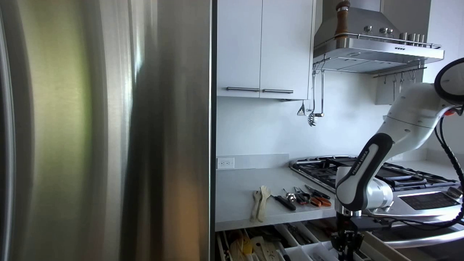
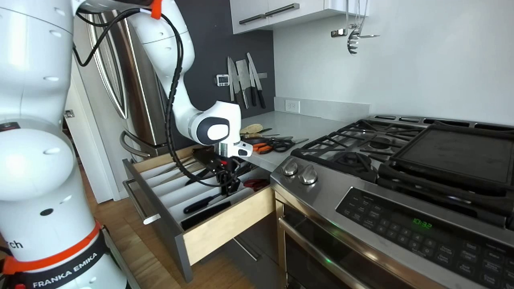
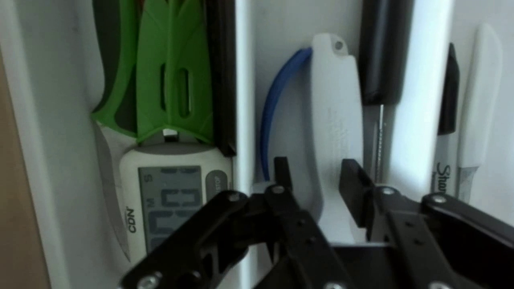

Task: Remove the white object from the open drawer

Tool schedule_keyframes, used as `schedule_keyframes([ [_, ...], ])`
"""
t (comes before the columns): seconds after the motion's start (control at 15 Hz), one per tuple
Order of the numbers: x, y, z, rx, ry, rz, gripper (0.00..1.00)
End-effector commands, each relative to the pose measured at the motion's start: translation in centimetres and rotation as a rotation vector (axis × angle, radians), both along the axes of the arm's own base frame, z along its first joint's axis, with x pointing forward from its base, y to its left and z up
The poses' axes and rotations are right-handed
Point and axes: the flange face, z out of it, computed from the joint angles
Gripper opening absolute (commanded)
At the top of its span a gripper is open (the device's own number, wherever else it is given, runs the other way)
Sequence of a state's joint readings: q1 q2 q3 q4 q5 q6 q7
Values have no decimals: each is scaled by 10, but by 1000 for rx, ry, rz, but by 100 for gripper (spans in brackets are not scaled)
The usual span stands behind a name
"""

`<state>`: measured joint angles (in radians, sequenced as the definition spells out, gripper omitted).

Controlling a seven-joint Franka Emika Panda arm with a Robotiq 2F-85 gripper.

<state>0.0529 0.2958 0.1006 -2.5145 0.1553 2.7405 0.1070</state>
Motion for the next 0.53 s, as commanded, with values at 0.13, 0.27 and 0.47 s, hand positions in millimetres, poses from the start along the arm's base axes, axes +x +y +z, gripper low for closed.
schedule_keyframes([
  [0.13, -3, -7, -4, -17, 15, -22, 39],
  [0.27, -3, -4, -3, -7, 16, -16, 41],
  [0.47, -3, -1, 0, 2, 14, -16, 40],
])
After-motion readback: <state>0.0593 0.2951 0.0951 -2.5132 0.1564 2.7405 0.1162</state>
